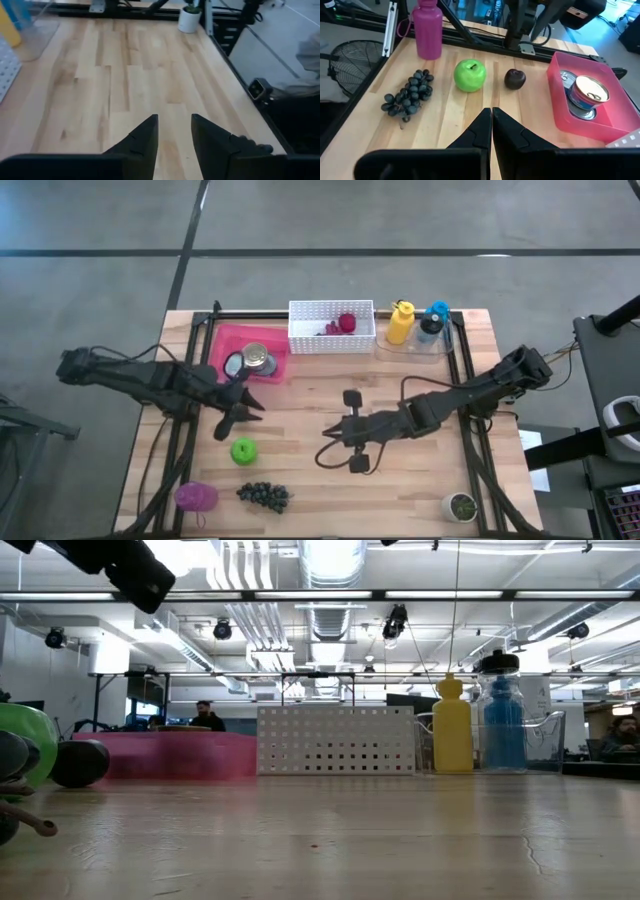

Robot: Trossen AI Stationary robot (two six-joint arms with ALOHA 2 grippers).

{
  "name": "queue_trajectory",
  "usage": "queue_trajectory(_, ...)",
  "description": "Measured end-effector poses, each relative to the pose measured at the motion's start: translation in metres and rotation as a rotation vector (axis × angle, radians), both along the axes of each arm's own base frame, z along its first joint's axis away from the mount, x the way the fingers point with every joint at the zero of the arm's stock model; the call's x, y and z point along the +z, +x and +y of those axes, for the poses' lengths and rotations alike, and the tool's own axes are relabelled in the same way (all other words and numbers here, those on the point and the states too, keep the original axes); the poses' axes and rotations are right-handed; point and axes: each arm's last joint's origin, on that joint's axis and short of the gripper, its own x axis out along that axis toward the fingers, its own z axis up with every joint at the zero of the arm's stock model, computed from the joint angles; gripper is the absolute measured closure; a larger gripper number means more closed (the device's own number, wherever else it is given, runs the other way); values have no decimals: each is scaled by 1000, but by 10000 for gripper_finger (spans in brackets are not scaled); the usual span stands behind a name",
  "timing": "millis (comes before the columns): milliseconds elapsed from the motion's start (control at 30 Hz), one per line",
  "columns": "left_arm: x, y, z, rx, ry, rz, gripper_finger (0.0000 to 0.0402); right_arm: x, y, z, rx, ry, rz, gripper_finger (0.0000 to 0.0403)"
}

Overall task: Pick & Place Food Item
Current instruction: Put the black plum into the white bin

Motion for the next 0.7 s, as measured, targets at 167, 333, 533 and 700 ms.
queue_trajectory(167, 2, -2, -12, -24, 32, -15, 284, 1, -1, 2, 7, 1, -4, 394)
queue_trajectory(333, 3, -4, -19, -29, 55, -26, 284, 2, -2, 3, 11, -1, -7, 394)
queue_trajectory(533, -2, -8, -19, -32, 79, 44, 284, 2, -2, 3, 16, -8, -6, 394)
queue_trajectory(700, -7, -12, -18, -51, 89, 111, 284, 2, -2, 3, 16, -6, -12, 394)
